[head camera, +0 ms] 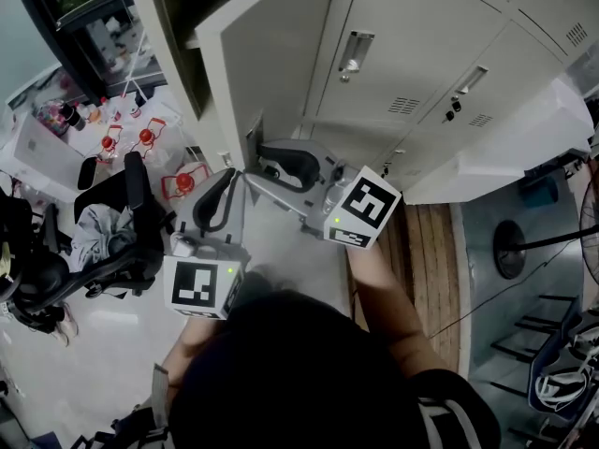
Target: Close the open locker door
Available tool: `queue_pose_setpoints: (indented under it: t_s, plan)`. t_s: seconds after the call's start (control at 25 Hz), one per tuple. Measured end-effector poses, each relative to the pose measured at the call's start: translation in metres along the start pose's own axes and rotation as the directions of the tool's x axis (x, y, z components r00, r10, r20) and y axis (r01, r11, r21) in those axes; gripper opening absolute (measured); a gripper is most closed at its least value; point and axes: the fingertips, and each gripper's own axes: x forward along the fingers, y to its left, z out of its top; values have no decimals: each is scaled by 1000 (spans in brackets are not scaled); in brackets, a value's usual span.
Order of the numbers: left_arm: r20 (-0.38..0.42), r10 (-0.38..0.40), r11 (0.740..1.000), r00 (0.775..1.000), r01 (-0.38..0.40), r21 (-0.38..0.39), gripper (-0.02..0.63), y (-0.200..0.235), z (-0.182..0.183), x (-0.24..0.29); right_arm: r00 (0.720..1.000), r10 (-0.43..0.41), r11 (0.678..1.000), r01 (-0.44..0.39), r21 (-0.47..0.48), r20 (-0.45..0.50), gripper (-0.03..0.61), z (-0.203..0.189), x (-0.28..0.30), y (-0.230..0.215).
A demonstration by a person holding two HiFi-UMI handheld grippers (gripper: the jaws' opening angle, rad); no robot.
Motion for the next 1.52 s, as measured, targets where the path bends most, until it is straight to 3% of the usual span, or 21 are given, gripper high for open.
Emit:
queue_pose_setpoints:
  t_s: [0.72,1.16,1.52]
  plan:
    - [-12,35,999,999,-35,-4,15,26,-3,0,1000,-6,1000,6,14,20,107,-2,22,-2]
    - [-8,103,994,995,-103,-42,6,46,1,-19,1000,-10,1000,10,24,18,101,-4,39,-8]
    - [6,71,996,997,-70,-51,5,72,5,-10,1000,-28,1000,27,9,14,91,-6,65,-19]
